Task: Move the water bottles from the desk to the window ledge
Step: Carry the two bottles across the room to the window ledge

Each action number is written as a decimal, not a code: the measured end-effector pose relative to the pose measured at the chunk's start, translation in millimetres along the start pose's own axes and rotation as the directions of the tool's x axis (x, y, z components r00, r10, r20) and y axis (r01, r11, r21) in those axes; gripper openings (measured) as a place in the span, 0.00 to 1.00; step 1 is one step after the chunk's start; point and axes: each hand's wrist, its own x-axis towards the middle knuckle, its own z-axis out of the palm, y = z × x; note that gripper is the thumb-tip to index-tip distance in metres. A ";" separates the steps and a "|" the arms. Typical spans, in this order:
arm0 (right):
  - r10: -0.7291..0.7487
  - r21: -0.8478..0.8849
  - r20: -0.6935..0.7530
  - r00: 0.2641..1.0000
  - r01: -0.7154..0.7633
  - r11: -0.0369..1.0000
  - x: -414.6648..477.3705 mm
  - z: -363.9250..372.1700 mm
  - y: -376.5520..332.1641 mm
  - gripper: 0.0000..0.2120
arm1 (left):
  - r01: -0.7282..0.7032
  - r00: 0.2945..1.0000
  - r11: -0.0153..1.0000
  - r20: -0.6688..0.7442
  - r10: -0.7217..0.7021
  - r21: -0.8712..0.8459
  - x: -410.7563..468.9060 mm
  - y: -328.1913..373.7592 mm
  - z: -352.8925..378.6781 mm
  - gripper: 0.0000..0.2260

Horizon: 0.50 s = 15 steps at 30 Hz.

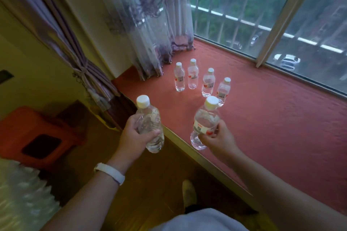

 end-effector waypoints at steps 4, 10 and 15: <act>0.016 -0.034 -0.008 1.000 -0.016 0.999 39.0 -5.5 -11.5 0.23 | -0.060 0.998 0.997 0.018 0.059 0.053 47.5 20.5 11.6 0.27; 0.047 -0.033 -0.087 0.995 -0.050 0.998 80.6 -8.6 -16.7 0.21 | -0.085 0.990 0.993 0.120 0.075 0.081 118.8 36.8 27.7 0.27; 0.109 0.013 -0.190 0.976 -0.108 0.994 108.8 -0.3 -18.0 0.20 | -0.088 0.963 0.994 0.259 0.068 0.068 177.9 33.3 43.6 0.28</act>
